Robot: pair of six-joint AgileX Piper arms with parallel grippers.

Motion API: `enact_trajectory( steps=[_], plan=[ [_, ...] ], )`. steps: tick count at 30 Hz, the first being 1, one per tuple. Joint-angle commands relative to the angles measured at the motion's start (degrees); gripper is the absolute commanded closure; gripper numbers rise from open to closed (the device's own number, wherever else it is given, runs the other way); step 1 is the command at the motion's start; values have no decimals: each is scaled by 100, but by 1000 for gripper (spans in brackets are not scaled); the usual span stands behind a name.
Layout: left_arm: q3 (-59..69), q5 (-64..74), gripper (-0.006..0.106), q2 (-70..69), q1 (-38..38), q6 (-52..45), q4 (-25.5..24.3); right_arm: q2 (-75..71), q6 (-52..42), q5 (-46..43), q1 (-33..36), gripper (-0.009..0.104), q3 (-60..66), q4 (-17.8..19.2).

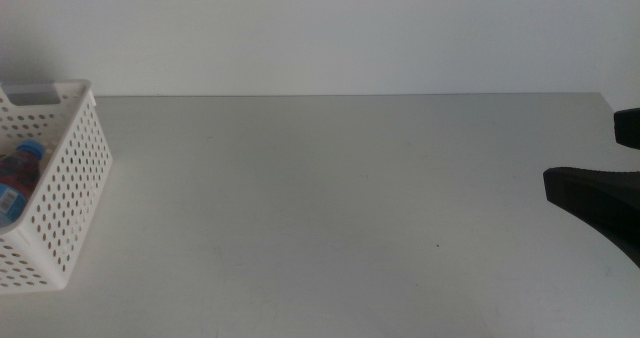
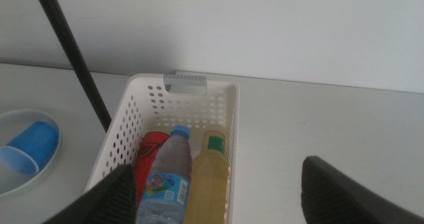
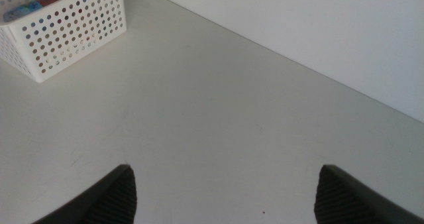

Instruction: Use arms to grab the bottles and put them into the dustbin to the left of the table.

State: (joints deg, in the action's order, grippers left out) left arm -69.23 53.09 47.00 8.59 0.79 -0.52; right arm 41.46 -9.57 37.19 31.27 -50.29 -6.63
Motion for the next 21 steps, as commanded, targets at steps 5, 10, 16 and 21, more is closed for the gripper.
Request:
enact_trajectory(
  steps=[5,10,16,21],
  plan=[
    [336,-775,19,-155,-20,82,394,-17,-61,-776,-284,21,-195,539],
    [1090,-1872,19,-582,-20,82,902,-124,-66,-1078,-1372,21,-195,588],
    [2205,-3248,19,-1257,-20,82,52,-851,-66,-1180,-2618,21,145,663],
    [3434,-3562,19,-2025,-214,82,52,-2286,-66,-1158,-3452,21,1218,486]
  ],
)
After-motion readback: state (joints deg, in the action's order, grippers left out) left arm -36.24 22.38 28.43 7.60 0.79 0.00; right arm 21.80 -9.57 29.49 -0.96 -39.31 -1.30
